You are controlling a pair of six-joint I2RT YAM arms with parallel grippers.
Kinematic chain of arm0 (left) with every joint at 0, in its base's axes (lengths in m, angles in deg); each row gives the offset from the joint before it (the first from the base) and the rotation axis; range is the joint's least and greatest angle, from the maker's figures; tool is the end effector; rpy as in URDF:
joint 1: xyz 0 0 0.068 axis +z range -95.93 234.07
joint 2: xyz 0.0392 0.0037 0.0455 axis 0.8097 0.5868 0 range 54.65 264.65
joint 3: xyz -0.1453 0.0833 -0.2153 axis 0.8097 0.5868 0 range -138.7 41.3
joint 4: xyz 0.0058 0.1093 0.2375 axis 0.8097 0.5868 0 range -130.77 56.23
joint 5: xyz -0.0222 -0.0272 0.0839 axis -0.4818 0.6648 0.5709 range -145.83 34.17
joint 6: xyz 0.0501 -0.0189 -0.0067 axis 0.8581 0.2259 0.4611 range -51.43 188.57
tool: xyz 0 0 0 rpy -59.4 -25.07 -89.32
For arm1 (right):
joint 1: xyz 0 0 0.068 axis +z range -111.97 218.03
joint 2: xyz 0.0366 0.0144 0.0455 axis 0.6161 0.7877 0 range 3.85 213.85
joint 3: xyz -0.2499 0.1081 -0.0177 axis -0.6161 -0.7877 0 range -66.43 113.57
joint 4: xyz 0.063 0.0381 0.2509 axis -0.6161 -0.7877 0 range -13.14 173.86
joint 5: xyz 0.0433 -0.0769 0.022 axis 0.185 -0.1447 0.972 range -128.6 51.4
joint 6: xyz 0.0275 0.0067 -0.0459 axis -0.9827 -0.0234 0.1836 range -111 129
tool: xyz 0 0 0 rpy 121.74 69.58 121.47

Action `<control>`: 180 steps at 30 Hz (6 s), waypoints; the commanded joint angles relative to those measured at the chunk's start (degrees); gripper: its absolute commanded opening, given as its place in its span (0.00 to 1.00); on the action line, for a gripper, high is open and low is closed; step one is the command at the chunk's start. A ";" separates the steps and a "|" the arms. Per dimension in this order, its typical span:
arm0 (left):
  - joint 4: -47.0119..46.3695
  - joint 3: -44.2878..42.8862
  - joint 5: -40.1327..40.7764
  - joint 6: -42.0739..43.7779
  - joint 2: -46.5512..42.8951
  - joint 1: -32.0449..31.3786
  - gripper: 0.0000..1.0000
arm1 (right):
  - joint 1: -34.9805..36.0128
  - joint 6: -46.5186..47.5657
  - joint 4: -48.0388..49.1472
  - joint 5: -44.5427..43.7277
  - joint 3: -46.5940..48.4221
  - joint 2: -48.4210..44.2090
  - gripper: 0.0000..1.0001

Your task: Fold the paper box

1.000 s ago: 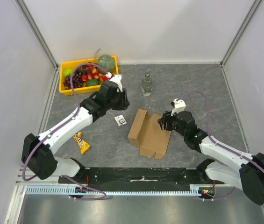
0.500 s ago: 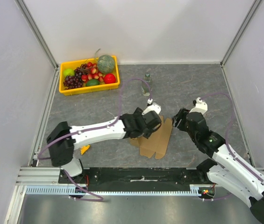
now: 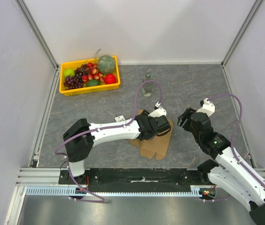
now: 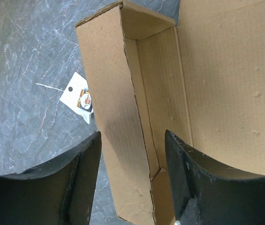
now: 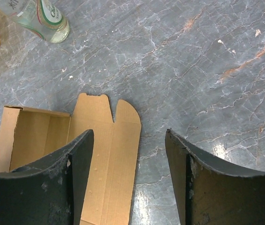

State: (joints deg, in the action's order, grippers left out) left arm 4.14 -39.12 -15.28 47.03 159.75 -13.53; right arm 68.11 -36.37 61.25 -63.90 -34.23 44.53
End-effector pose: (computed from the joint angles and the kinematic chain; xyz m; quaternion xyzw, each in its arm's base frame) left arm 0.1631 -0.3348 0.2258 0.3046 0.8736 0.1263 0.3578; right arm 0.1477 0.0680 0.2540 0.2197 0.8277 0.1427 0.4962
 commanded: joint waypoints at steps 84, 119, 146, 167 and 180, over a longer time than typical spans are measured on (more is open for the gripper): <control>-17.66 11.69 -23.50 -2.19 -13.95 13.45 0.54 | -2.66 -5.35 1.96 26.62 1.62 1.32 0.01; -24.34 20.74 -34.93 -13.17 -6.05 36.74 0.78 | -2.66 14.87 -17.03 27.76 22.64 13.37 0.02; -28.03 23.29 -38.09 -12.74 -5.16 36.83 0.11 | -2.66 14.78 -15.27 28.99 19.48 12.58 0.03; -28.47 25.93 -47.67 -11.16 -25.19 36.48 0.02 | -2.66 14.51 -13.95 29.34 17.28 12.13 0.04; -23.81 23.13 -41.18 -7.38 -23.56 34.99 0.62 | -2.75 14.51 -13.16 29.78 16.66 12.58 0.05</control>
State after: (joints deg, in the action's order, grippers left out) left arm -21.41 -12.41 -60.00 36.71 130.18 21.36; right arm 65.54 -22.33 46.28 -34.85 -17.31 57.32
